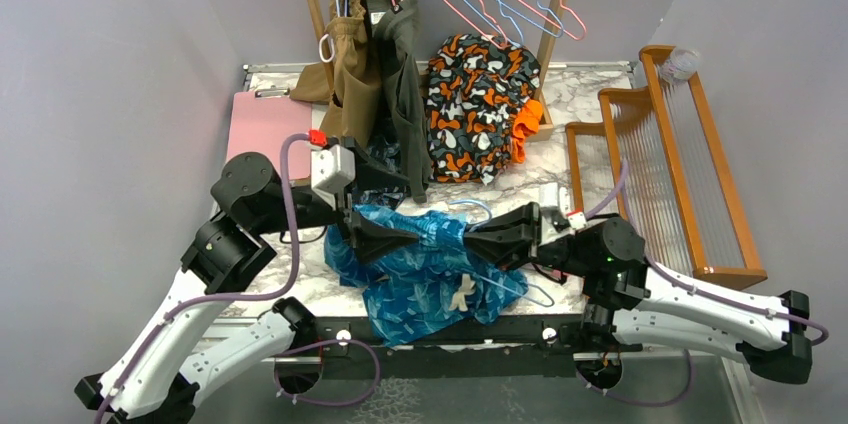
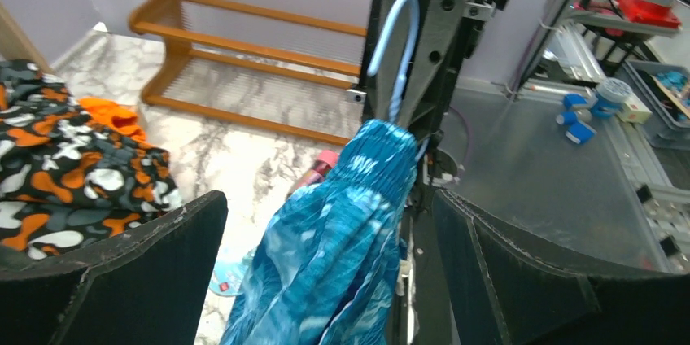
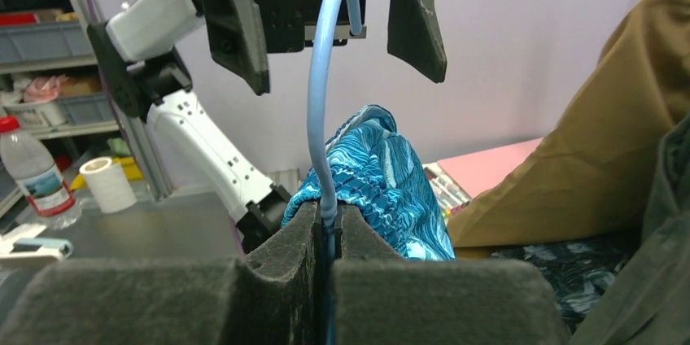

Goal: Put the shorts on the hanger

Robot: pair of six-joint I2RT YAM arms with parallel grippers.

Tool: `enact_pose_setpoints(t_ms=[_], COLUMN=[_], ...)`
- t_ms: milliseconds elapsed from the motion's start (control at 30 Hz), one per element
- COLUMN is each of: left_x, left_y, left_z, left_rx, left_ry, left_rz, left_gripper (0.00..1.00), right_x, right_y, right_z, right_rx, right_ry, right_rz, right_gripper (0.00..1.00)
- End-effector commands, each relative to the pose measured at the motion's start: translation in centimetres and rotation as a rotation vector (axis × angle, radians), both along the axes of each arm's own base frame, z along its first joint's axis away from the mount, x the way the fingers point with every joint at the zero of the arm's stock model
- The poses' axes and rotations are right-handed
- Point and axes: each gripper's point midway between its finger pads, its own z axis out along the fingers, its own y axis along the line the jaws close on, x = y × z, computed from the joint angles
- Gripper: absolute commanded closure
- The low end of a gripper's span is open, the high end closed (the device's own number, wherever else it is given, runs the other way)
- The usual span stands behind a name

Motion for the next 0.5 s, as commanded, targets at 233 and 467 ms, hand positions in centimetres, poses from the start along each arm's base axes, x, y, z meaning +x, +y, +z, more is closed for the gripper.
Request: enact_pose_setpoints(t_ms=[233,467], left_x=[-2.1,-2.0], left_y=[-0.3,-0.2], left_z=[-3.5,-3.3], left_rx=[0.174,0.179], left_ry=[0.021,0.008], left_rz=[-0.058,-0.046], left_gripper=[0.01,0.04], right_x=[-1.7,-1.7], right_y=[1.2,1.7], right_z=[0.5,0.3], right_rx=[0.017,0.04], right_ry=[-0.034,-0.012], right_rz=[0.111,0.126], right_gripper=[0.99,0.99])
